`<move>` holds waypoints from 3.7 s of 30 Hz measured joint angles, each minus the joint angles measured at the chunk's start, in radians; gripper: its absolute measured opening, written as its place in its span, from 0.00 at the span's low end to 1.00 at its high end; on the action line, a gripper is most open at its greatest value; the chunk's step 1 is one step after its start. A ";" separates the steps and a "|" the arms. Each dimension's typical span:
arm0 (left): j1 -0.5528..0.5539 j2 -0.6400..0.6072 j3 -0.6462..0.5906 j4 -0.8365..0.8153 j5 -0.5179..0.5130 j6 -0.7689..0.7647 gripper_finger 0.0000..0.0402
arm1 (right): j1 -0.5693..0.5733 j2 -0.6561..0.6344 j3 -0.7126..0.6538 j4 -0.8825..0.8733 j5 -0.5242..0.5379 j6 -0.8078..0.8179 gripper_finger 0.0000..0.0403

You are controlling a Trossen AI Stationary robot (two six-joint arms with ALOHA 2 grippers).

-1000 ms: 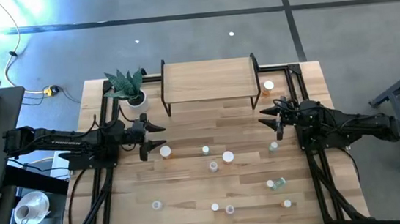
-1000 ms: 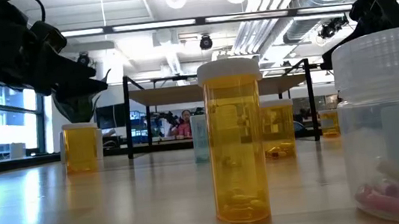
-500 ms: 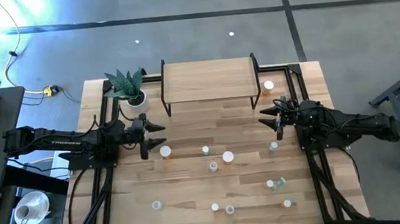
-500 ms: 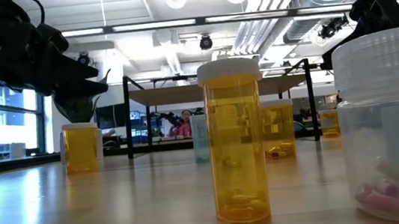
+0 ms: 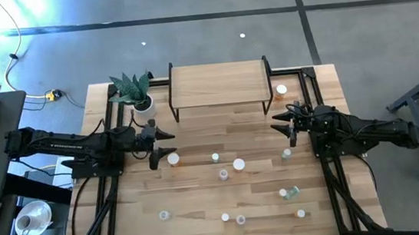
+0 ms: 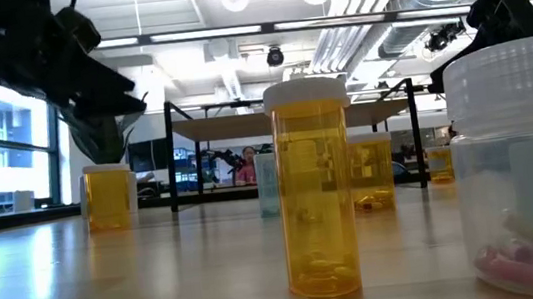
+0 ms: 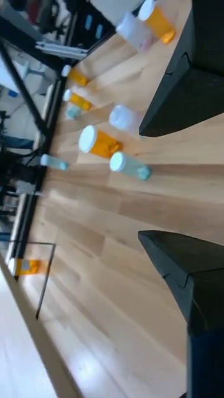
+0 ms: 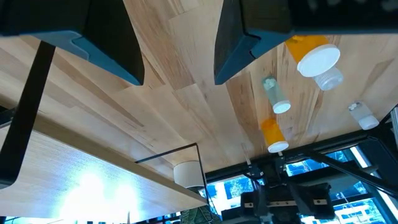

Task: Pick and place medicine bottles onto shelf by color
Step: Put the bottom left large orange pill bottle on the shelf

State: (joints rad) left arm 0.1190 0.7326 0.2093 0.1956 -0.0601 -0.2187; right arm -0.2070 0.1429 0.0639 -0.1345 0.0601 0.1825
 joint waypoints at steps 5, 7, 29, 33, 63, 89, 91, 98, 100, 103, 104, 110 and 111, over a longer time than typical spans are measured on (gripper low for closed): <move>-0.093 -0.007 0.106 -0.232 -0.086 -0.044 0.62 | 0.000 0.000 0.000 0.000 0.000 0.000 0.46; -0.141 -0.015 0.142 -0.316 -0.139 -0.076 0.62 | 0.000 0.000 0.000 0.000 0.000 0.000 0.46; -0.726 -0.041 0.179 -0.715 -0.787 -0.635 0.88 | 0.000 0.000 0.000 0.000 0.000 0.000 0.46; -0.774 0.016 0.149 -0.696 -0.830 -0.717 0.90 | 0.000 0.000 0.000 0.000 0.000 0.000 0.46; -0.804 0.658 -0.101 0.155 -0.956 -0.746 0.91 | 0.000 0.000 0.000 0.000 0.000 0.000 0.46; -0.627 0.965 -0.010 0.466 -0.935 -0.574 0.86 | 0.000 0.000 0.000 0.000 0.000 0.000 0.46; -0.618 0.965 -0.010 0.466 -0.930 -0.574 0.82 | 0.000 0.000 0.000 0.000 0.000 0.000 0.46; -0.608 0.965 -0.010 0.475 -0.917 -0.574 0.66 | 0.000 0.000 0.000 0.000 0.000 0.000 0.46; -0.608 0.965 -0.010 0.487 -0.917 -0.573 0.62 | 0.000 0.000 0.000 0.000 0.000 0.000 0.46; -0.608 0.965 -0.010 0.490 -0.919 -0.571 0.58 | 0.000 0.000 0.000 0.000 0.000 0.000 0.46; -0.608 0.965 -0.010 0.490 -0.920 -0.571 0.56 | 0.000 0.000 0.000 0.000 0.000 0.000 0.46; -0.608 0.965 -0.010 0.491 -0.920 -0.572 0.49 | 0.000 0.000 0.000 0.000 0.000 0.000 0.46; -0.608 0.965 -0.010 0.492 -0.920 -0.572 0.48 | 0.000 0.000 0.000 0.000 0.000 0.000 0.46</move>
State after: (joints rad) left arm -0.4892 1.6974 0.1997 0.6880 -0.9802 -0.7912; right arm -0.2071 0.1429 0.0639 -0.1344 0.0601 0.1825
